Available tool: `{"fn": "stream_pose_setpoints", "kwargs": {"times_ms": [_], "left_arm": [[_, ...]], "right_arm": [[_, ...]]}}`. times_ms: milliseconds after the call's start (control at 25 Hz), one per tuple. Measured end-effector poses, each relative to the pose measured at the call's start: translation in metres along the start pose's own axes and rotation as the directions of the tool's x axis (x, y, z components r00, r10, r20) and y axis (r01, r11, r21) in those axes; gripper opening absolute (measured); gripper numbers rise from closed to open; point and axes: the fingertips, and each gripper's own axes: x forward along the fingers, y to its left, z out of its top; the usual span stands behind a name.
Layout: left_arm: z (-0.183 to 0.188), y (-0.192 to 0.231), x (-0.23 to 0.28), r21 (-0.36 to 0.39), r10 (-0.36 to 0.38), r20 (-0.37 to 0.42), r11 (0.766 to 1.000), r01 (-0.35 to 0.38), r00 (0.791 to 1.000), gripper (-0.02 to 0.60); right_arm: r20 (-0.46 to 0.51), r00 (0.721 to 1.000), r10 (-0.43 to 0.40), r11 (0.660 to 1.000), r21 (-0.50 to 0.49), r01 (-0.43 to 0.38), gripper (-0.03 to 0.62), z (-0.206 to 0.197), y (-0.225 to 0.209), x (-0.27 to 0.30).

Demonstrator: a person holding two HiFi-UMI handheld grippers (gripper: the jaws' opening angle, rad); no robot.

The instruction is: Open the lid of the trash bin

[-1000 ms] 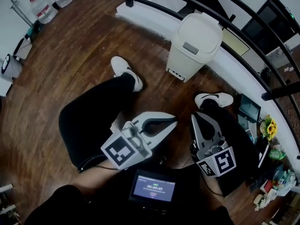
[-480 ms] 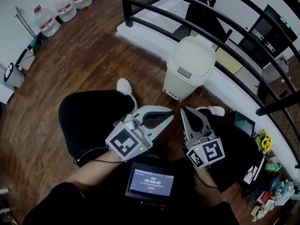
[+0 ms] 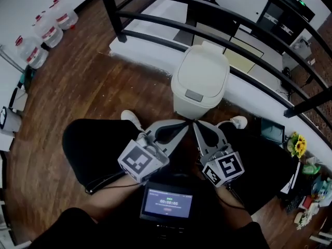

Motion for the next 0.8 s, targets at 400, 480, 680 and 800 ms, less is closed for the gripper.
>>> {"fn": "stream_pose_setpoints", "kwargs": {"times_ms": [400,480,680,800], "left_arm": [[-0.032,0.031,0.052,0.061,0.008,-0.071,0.998,-0.003,0.997,0.038],[-0.04,0.034,0.056,0.06,0.025,-0.057,0.998,-0.021,0.998,0.038],[-0.08,0.049,0.069,0.053,0.04,-0.119,0.998,-0.034,0.992,0.038],[-0.095,0.054,0.07,0.02,0.039,-0.122,0.999,-0.036,0.992,0.038]], "right_arm": [[0.059,0.998,0.021,0.998,-0.065,-0.017,0.018,-0.02,-0.038,0.004],[0.037,0.999,0.039,0.996,-0.077,-0.036,0.018,-0.026,-0.037,0.003],[0.011,0.998,0.068,0.996,-0.061,-0.067,0.018,-0.042,-0.049,0.016],[-0.019,0.997,0.074,0.996,-0.057,-0.075,0.018,-0.052,-0.052,0.026]]}}
